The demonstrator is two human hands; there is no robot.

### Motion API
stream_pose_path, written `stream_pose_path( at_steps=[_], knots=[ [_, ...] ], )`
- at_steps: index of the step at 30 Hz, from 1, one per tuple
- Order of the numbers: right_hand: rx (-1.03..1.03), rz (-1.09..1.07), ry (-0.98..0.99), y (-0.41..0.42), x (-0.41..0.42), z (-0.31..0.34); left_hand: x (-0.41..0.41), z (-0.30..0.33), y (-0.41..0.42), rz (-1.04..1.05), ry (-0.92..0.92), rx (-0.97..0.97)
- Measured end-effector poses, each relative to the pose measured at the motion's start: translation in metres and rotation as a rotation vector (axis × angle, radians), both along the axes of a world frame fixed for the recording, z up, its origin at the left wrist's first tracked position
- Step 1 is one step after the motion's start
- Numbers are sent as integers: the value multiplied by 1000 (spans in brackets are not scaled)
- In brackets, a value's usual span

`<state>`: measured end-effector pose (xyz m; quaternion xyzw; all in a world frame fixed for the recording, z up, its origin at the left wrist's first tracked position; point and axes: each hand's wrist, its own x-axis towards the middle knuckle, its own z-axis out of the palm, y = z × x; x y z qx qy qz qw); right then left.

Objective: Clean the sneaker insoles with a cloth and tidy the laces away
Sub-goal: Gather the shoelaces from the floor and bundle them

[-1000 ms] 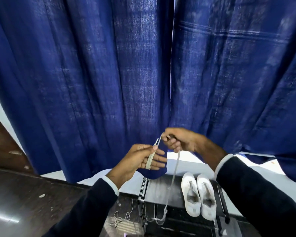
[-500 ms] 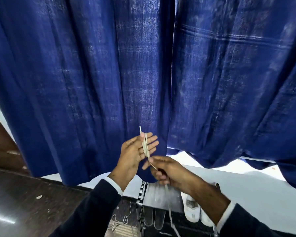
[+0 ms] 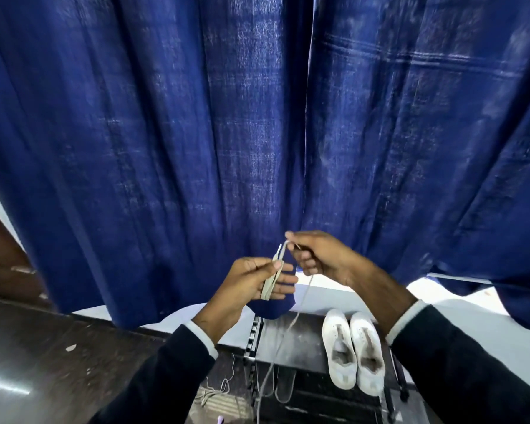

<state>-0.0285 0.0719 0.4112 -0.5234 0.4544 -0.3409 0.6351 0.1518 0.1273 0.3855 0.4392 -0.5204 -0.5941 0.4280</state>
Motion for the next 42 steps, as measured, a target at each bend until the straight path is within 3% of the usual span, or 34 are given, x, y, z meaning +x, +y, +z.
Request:
stream_pose_path(
  at_steps=[6, 11, 16, 19, 23, 28, 34, 38, 42],
  knots=[
    [-159, 104, -53, 38, 20, 8, 0, -1, -11, 262, 245, -19],
    [-24, 72, -108, 54, 33, -53, 5, 10, -14, 223, 435, -31],
    [116, 109, 4, 43, 24, -79, 4, 14, -11, 143, 434, -23],
    [142, -2, -5, 21, 11, -71, 5, 12, -10, 108, 377, -14],
    [69, -71, 37, -3, 2, -35, 3, 6, -6, -8, 206, 7],
    [-78, 21, 90, -2, 14, 9, -1, -4, -7, -48, 37, 32],
    [-194, 75, 19, 40, 27, 1, 4, -5, -18, 243, 205, 1],
    [-68, 21, -167, 56, 33, -46, 4, 2, -12, 190, 332, 2],
    [-19, 91, -139, 61, 34, -79, -2, 1, -6, 142, 389, 14]
  ],
)
